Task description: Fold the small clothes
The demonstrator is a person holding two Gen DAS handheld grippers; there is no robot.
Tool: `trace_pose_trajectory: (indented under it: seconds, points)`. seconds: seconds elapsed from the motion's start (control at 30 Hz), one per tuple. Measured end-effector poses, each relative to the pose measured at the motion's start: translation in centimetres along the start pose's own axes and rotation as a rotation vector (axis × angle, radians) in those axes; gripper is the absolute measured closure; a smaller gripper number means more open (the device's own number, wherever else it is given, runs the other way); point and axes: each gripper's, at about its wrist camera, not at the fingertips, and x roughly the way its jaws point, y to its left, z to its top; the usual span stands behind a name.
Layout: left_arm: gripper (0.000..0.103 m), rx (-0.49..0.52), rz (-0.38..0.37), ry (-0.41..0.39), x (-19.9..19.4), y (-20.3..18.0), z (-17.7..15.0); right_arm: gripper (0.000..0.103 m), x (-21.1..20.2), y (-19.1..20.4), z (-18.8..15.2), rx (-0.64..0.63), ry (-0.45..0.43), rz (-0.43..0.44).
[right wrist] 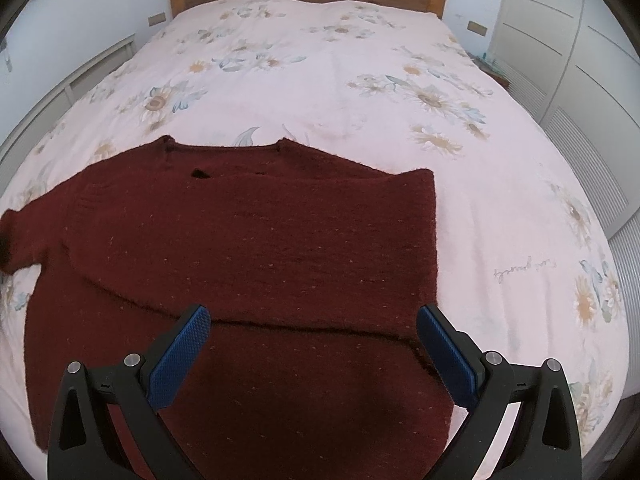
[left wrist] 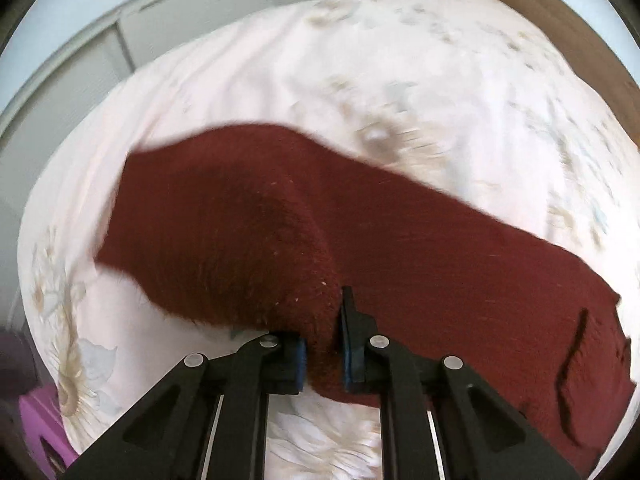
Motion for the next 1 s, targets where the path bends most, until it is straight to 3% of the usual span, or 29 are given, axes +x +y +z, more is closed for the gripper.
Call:
trace_pose_trajectory:
  seconds: [0.13, 0.43, 0.63, 0.7, 0.83, 1.0]
  points:
    - [0.093, 0.118, -0.022, -0.045, -3.1, -3.8, -0.7, 0.001, -0.4, -0.3, 0.0, 0.003, -0.013, 0.008]
    - [0.093, 0.355, -0.157, -0.075, -8.1, -17.0, -4.8, 0.001, -1.2, -1.6, 0.4, 0.02, -0.034, 0.018]
    - [0.093, 0.489, -0.213, -0.102, -8.4, -25.4, -6.8, 0.001, -2.4, -3.9, 1.2, 0.066, -0.059, 0.013]
    - [0.093, 0.522, -0.243, -0.106, -7.0, -28.0, -6.1, 0.001, -2.7, -4.6, 1.3, 0.077, -0.066, 0.008]
    - [0.093, 0.611, -0.297, -0.128, -8.0, -32.9, -8.6, 0.001, -2.8, -5.9, 0.8, 0.098, -0.063, 0.0]
    - [0.093, 0.699, -0.298, -0.081, -5.2, -37.2, -11.4, 0.001, -2.3, -7.0, -0.4, 0.131, -0.029, -0.007]
